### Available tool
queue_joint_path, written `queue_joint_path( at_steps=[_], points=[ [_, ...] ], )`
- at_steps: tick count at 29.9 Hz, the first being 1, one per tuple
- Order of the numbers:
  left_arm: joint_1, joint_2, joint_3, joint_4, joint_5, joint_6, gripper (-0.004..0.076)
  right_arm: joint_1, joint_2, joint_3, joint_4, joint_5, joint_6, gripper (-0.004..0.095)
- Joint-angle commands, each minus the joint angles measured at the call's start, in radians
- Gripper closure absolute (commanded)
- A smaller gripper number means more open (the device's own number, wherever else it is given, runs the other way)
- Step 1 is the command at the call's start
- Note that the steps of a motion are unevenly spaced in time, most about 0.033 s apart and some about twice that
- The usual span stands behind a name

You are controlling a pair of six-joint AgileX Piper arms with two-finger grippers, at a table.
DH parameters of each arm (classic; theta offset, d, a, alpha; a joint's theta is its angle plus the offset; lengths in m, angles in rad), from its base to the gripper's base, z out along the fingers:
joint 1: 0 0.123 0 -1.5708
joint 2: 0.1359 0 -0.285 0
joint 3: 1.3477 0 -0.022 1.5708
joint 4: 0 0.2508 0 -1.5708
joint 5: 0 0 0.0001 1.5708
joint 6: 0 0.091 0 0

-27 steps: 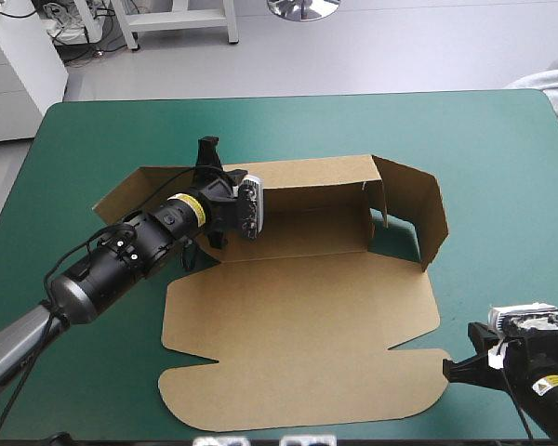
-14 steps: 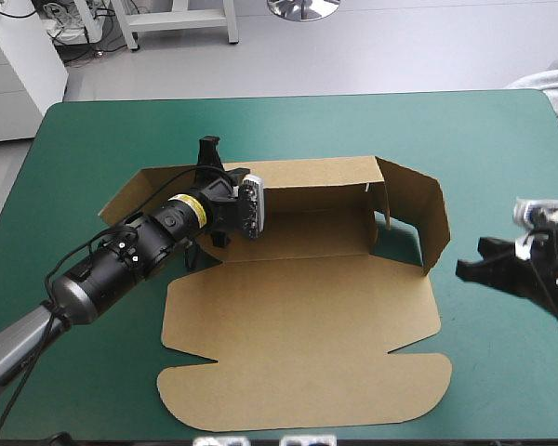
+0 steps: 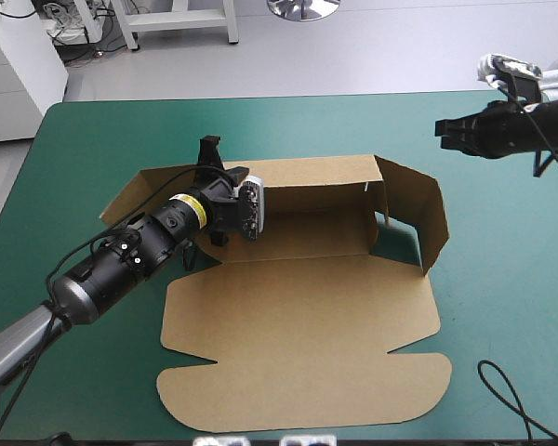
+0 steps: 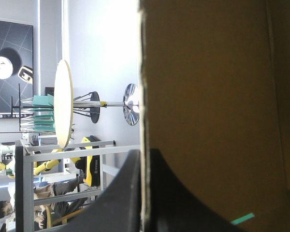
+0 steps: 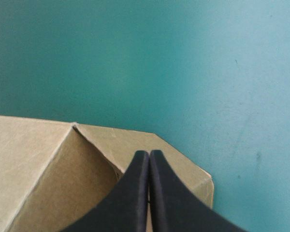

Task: Fold the box

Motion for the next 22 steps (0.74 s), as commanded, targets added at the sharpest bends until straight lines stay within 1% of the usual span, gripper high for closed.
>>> queue_joint_path(
  at_steps=[1,5,8,12,18,22],
  points=[
    [-0.001,-0.02,-0.027,0.06,-0.067,-0.017,0.0734,0.073,0.058,-0.133,-0.041,-0.015,0.049,0.092],
    [-0.001,-0.008,-0.027,0.075,-0.08,-0.017,0.0734,0.155,0.156,-0.242,-0.174,-0.012,0.117,0.092],
    [-0.001,0.0,-0.027,0.114,-0.102,-0.02,0.0734,0.2,0.226,-0.318,-0.237,0.018,0.161,0.092],
    [-0.001,0.002,-0.027,0.136,-0.119,-0.021,0.0734,0.208,0.313,-0.4,-0.233,0.097,0.184,0.092],
    [-0.001,0.002,-0.027,0.144,-0.11,-0.022,0.0734,0.208,0.352,-0.399,-0.236,0.102,0.198,0.092],
    [-0.001,0.002,-0.027,0.144,-0.11,-0.022,0.0734,0.208,0.352,-0.36,-0.254,0.102,0.203,0.092]
  ],
)
